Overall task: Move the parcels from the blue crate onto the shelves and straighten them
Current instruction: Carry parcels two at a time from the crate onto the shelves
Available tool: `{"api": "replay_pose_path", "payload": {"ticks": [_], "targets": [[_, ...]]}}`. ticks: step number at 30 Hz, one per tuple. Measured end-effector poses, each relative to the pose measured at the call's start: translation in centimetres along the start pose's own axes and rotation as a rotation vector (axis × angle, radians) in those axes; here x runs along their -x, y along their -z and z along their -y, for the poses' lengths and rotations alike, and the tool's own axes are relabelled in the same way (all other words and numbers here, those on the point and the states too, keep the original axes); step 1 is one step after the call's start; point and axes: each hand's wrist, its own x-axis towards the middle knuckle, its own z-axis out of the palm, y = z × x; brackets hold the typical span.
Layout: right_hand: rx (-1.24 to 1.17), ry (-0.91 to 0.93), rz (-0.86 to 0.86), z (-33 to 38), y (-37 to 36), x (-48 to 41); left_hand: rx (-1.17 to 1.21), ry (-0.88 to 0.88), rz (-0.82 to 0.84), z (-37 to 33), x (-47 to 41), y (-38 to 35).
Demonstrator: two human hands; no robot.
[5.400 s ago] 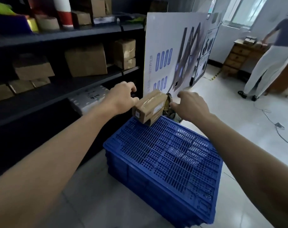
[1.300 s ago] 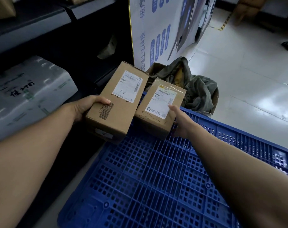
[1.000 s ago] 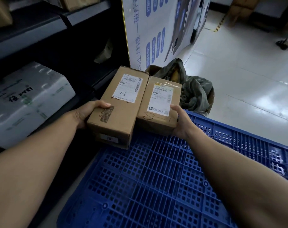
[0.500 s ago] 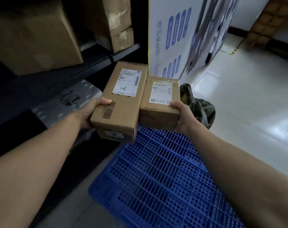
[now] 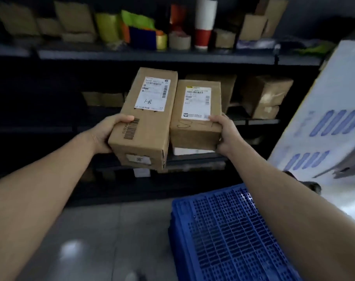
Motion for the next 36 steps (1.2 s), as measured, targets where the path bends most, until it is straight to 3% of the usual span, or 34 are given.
{"api": "replay_pose_path", "payload": {"ticks": [9,19,27,36], "targets": [[0.165,-0.081,0.488,-4.1,-25.1,7.1,0.21,-0.202,-0.477,1.7,25.2,15.1],[0.343,-0.213,1.094,-16.8,-50.7,23.4,0.441,-0.345,-1.001,13.5,53.3,26.1],[0.535,-0.217,1.368,-27.4,-64.1,39.5,0.518,-0.342,-1.248,23.0,70.8,31.2],[0.687,-0.307,1.587,-38.0,-73.3,55.2,0.653,-0.379,-1.471,31.7,85.0,31.8]]}}
